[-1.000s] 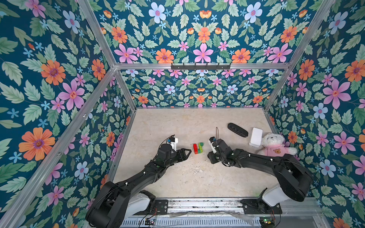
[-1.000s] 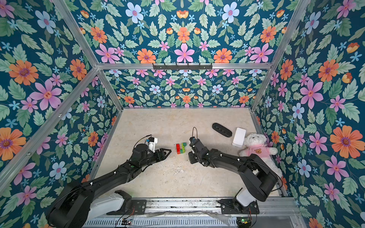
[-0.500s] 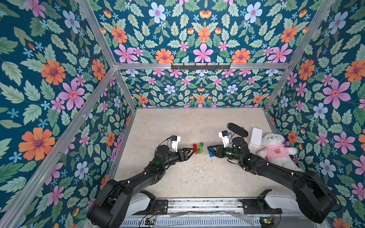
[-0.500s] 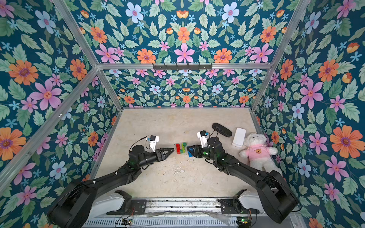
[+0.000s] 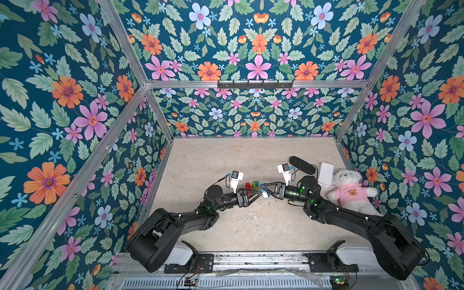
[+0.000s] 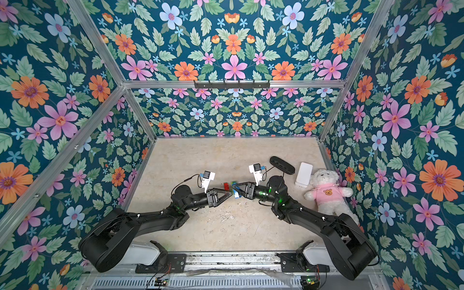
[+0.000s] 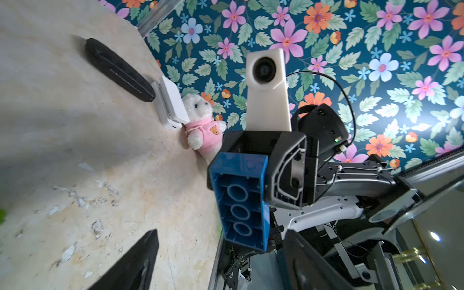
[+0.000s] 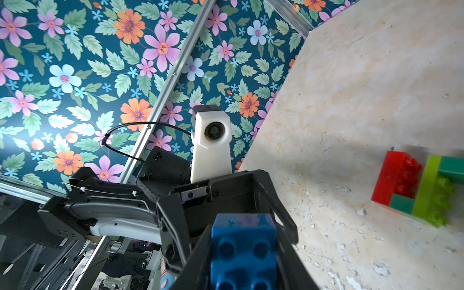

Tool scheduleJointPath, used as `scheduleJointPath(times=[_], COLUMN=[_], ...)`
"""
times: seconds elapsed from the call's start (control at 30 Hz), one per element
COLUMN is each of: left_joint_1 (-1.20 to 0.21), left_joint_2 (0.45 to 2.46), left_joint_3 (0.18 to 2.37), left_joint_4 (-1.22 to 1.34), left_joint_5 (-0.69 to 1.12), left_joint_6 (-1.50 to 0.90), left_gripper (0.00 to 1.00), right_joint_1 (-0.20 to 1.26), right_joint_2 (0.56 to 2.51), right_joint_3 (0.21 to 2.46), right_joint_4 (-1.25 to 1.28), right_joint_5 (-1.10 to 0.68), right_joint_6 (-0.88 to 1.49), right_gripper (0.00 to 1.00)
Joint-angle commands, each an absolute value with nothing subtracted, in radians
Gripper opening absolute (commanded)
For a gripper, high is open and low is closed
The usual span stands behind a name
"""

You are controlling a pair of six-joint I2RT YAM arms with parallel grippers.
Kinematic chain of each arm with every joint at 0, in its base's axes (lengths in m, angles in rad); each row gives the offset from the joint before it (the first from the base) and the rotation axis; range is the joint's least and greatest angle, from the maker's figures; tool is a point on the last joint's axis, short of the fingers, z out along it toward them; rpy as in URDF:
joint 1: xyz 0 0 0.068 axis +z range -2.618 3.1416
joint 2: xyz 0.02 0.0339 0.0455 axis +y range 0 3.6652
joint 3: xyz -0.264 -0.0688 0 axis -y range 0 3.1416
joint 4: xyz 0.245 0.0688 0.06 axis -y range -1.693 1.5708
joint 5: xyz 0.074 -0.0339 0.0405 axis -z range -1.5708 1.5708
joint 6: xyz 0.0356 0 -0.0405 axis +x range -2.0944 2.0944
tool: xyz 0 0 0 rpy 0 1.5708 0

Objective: Assemble the number 5 with lego
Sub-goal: Pick up the lego brick from the center of the board.

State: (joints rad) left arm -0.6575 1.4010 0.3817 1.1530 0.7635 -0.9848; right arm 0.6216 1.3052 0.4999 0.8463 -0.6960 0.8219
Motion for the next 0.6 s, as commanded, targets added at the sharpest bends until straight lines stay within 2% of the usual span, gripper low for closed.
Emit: scheduleJointPath(times=[0.0,0.17,0.3,0.47,0.57], left_joint_1=[-0.667,-0.67,-0.669,-0.677,-0.684], left_joint_2=[1.413,1.448,1.477,1.497,1.496], left_joint_3=[0.411,0.435,0.455,0.463,0.467], left_joint_4=[1.204,1.259,1.304,1.358,1.366], left_joint_5=[0.783,0.79,0.806,0.825,0.825], left_joint_6=[-0.968,-0.999,-1.026,-1.061,-1.065], left_gripper=[0.82,0.78,0.65,0.59,0.5], right_joint_1=[0.622,0.622,0.621,0.622,0.621], right_joint_2=[1.31,1.317,1.328,1.333,1.339], right_joint_3=[0.497,0.506,0.511,0.514,0.515], right_joint_4=[0.967,0.991,1.013,1.01,1.014], right_joint_5=[-0.741,-0.755,-0.762,-0.762,-0.764], right_joint_6=[0.875,0.894,0.909,0.91,0.913], right_gripper=[0.35,0.35,0.35,0.36,0.37])
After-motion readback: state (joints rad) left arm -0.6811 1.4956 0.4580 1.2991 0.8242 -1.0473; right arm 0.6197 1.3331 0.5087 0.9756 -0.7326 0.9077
